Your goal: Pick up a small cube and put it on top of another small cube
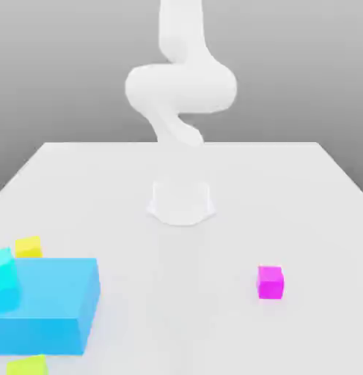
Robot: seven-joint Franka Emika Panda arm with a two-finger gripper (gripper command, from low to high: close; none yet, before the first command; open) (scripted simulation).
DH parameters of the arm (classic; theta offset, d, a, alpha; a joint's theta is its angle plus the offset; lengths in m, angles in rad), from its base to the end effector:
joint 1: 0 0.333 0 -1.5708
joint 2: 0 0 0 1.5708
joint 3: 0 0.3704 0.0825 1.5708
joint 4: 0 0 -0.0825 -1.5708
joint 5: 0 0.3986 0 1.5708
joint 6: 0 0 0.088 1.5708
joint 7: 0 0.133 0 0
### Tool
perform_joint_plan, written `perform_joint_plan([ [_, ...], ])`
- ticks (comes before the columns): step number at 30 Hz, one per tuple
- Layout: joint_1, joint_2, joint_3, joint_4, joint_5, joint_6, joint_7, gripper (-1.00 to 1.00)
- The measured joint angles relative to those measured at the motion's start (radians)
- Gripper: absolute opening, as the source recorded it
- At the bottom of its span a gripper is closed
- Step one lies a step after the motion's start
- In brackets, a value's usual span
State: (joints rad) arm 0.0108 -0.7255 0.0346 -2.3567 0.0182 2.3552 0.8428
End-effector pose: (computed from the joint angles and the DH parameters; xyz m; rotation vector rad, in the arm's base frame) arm 0.3724 0.0223 0.6816 -2.4740 1.0539 -0.9240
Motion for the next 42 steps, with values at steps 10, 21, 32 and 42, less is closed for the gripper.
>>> perform_joint_plan([
  [10, 0.058, 0.354, 0.186, -0.256, 0.057, 0.258, 0.220, 0.00],
  [21, 0.155, 0.787, 0.298, -0.498, -0.117, 0.565, 0.608, 0.00],
  [32, 0.366, 1.001, 0.037, -0.457, -0.335, 0.733, 0.778, -1.00],
  [42, 0.232, 0.758, 0.193, -0.499, -0.055, 0.533, 0.558, -1.00],
])
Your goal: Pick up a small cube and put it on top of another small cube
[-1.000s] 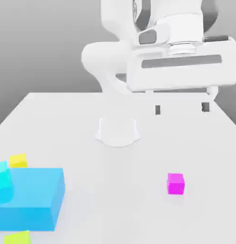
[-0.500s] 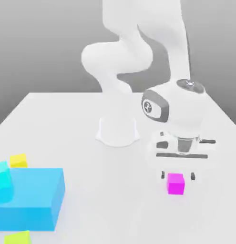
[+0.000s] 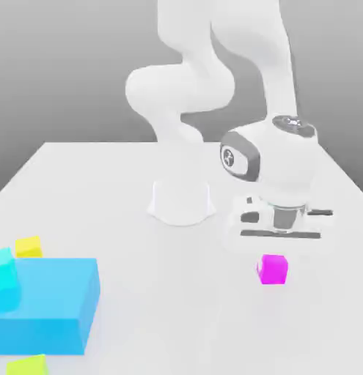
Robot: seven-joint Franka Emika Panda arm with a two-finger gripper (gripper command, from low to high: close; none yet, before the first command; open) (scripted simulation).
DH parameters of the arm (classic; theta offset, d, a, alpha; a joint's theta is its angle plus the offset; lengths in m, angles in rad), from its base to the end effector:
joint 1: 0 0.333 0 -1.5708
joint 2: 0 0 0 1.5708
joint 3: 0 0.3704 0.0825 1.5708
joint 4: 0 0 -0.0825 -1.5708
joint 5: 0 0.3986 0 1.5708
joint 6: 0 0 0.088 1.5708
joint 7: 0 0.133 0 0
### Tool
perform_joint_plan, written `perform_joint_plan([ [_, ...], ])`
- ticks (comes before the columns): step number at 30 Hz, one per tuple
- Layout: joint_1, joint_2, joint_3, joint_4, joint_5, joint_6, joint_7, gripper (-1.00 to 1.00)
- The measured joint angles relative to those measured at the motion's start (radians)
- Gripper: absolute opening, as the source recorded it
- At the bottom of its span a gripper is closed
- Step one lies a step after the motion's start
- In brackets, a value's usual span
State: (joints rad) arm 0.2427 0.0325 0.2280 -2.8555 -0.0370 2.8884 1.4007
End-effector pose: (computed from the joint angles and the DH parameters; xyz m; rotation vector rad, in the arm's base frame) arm 0.3218 0.1669 0.2027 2.8327 -1.3584 0.0037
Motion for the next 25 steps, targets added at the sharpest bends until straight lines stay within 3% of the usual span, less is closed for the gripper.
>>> perform_joint_plan([
  [5, -0.185, -0.032, -0.101, 0.112, 0.024, -0.143, -0.133, -1.00],
  [10, -0.309, -0.047, -0.273, 0.225, 0.025, -0.271, -0.250, -1.00],
  [17, -0.648, -0.063, -0.471, 0.419, 0.028, -0.481, -0.442, -1.00],
  [20, -0.778, -0.007, -0.478, 0.442, 0.054, -0.451, -0.497, -1.00],
  [21, -0.751, 0.025, -0.455, 0.436, 0.064, -0.413, -0.507, -1.00],
  [22, -0.740, 0.053, -0.444, 0.430, 0.073, -0.379, -0.515, 1.00],
  [25, -0.739, 0.053, -0.444, 0.430, 0.073, -0.379, -0.515, 1.00],
])
